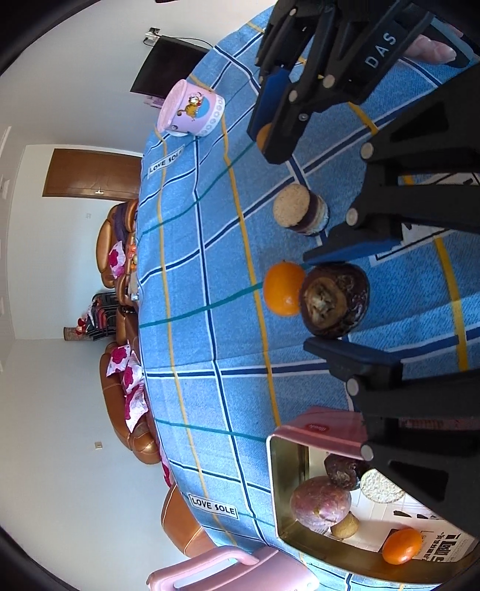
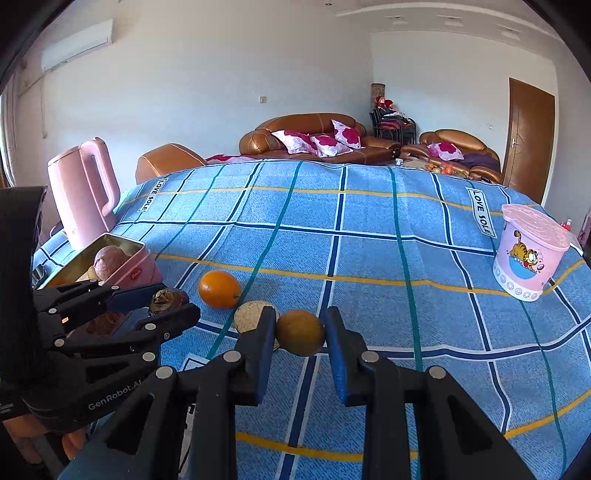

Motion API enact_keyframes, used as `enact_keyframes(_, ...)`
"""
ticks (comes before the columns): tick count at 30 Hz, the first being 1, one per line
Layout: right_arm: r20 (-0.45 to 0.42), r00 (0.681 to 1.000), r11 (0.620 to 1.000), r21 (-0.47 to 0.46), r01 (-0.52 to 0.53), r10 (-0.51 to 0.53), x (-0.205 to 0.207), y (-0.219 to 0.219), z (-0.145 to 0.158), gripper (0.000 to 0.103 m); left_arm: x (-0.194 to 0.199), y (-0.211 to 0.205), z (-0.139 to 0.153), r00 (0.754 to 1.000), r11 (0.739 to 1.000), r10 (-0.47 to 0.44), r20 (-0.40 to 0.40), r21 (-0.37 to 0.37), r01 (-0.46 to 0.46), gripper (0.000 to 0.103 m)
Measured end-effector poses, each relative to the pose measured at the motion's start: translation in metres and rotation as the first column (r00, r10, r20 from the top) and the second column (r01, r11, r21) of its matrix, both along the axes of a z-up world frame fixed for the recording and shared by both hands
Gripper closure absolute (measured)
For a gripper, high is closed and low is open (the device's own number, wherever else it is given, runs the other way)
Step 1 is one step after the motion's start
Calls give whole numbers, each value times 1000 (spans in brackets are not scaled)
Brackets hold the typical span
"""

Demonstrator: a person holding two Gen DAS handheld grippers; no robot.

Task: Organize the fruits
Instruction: 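Lift the dark brown fruit with the left gripper while the right lifts the yellow fruit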

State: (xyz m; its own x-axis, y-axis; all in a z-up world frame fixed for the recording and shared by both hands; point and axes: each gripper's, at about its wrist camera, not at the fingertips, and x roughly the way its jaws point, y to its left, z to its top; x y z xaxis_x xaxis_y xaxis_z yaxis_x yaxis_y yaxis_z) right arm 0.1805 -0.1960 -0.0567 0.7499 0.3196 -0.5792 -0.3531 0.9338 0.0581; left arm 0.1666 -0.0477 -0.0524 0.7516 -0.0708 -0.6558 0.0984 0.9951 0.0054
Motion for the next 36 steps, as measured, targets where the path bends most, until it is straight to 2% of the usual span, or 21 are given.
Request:
enact_keyframes(23,99,994,999,22,-45,42,-15,-1,10,74,-22,3,15,989,1000,19,145,-1,-20,61)
enact_keyframes(36,137,990,998,30,-51,46,-23,-2,13,74,-31,4,20,980,1000,29,194,5,-31,61)
